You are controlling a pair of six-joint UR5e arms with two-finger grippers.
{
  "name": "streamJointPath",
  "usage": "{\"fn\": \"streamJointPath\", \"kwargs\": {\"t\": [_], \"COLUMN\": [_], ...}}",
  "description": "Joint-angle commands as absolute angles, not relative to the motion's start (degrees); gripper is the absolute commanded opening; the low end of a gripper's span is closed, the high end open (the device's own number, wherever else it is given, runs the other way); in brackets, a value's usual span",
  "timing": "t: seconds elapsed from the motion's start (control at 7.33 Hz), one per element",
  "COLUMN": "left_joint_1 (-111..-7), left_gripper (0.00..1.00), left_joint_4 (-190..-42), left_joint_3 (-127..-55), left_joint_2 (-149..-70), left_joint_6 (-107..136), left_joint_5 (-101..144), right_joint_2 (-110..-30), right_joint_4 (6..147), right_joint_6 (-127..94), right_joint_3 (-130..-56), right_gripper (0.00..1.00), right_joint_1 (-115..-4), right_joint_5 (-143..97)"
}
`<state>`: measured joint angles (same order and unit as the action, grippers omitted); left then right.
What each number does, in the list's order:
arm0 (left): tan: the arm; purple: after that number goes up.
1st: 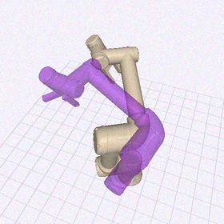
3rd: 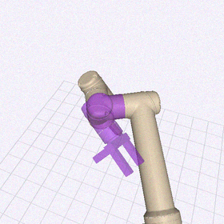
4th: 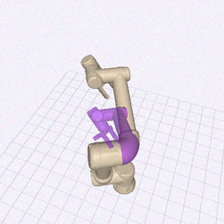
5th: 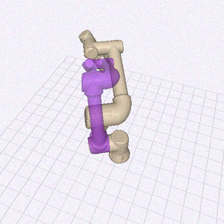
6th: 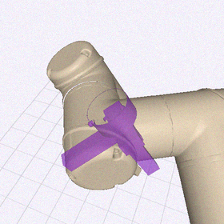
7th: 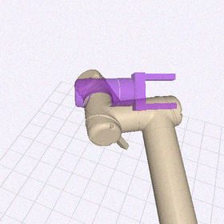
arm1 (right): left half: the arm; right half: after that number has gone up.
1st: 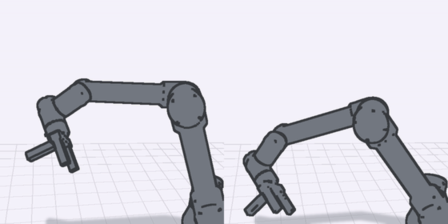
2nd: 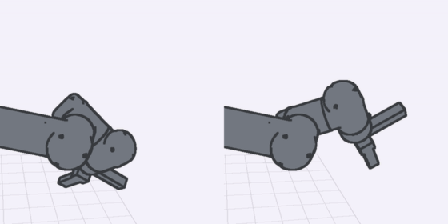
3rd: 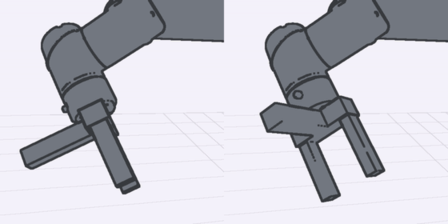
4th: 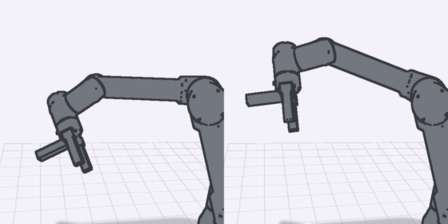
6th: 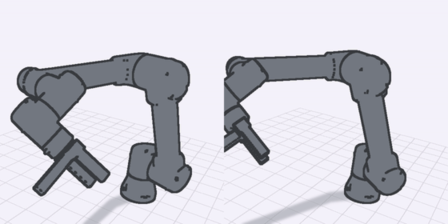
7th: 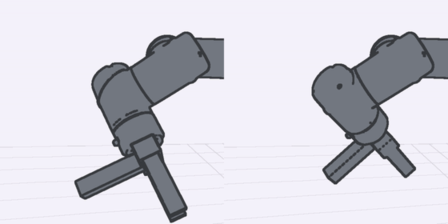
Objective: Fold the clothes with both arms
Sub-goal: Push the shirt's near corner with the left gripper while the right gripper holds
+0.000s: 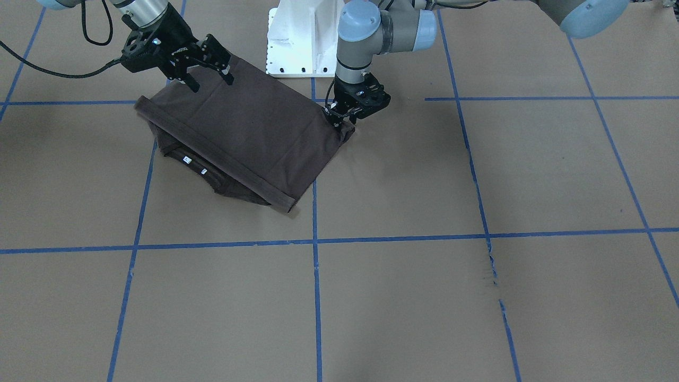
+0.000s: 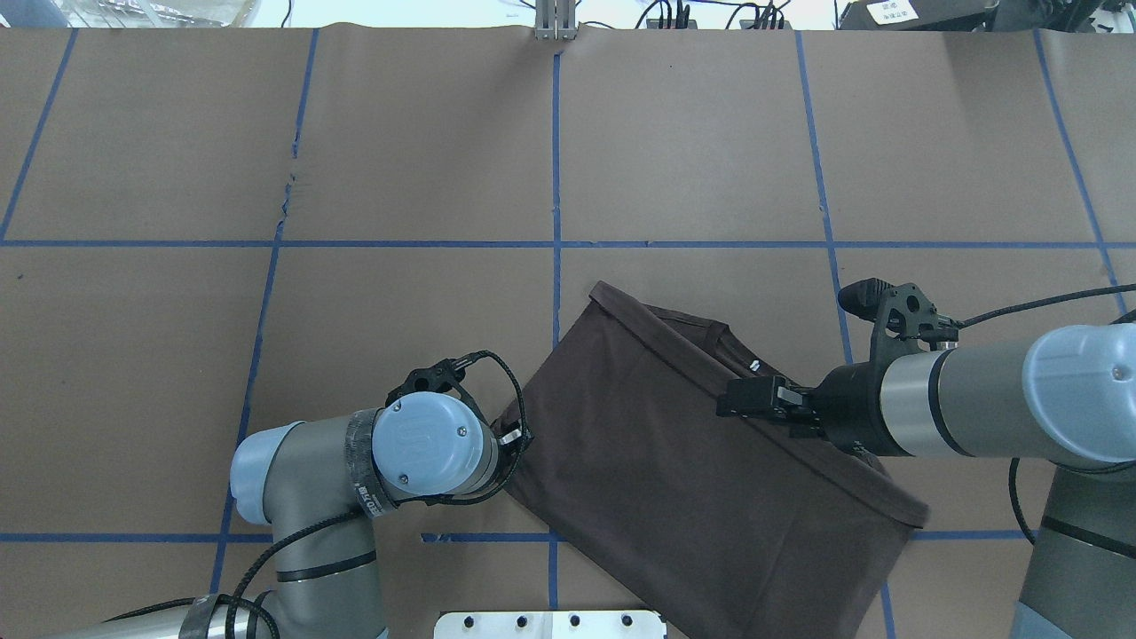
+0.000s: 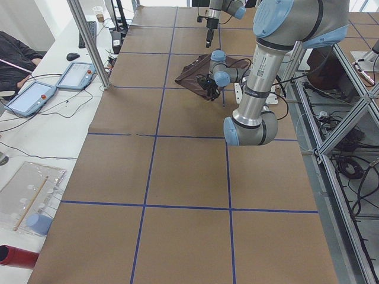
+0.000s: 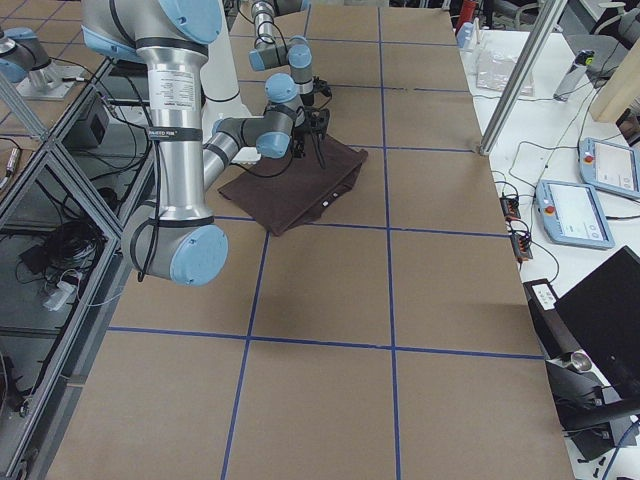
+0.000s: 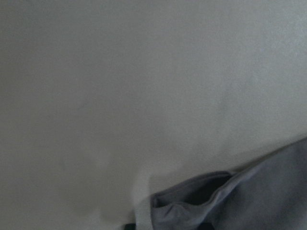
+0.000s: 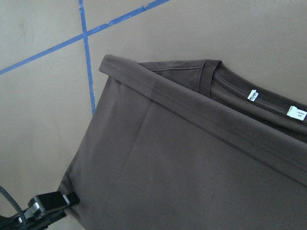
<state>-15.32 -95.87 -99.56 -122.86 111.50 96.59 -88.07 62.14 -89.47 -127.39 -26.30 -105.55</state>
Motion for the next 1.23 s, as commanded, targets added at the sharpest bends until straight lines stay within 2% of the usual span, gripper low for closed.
{"fn": "streamJointPath", "kwargs": {"t": [0.0, 0.41, 0.68, 1.09], "left_joint_1": [-16.3, -20.2, -26.3, -36.7], "left_gripper": [0.0, 0.0, 0.0, 0.0], "left_joint_4": [-95.8, -95.6, -95.4, -97.4], "left_joint_3": [-99.7, -100.0, -99.3, -90.3], "left_joint_2": [-122.9, -122.9, -122.9, -126.6], "left_joint_6": [109.8, 106.7, 101.5, 90.7], "left_joint_5": [96.7, 97.2, 97.3, 97.1], "right_joint_2": [-88.2, -88.2, -88.2, -88.1], "right_joint_4": [62.1, 62.1, 62.1, 62.1], "right_joint_6": [-89.5, -89.5, -89.5, -89.5], "right_joint_3": [-127.3, -127.2, -127.3, -127.2], "right_gripper": [1.0, 1.0, 1.0, 1.0], "right_joint_1": [-26.4, -26.4, -26.4, -26.3], "right_joint_5": [-105.6, -105.5, -105.4, -105.1]}}
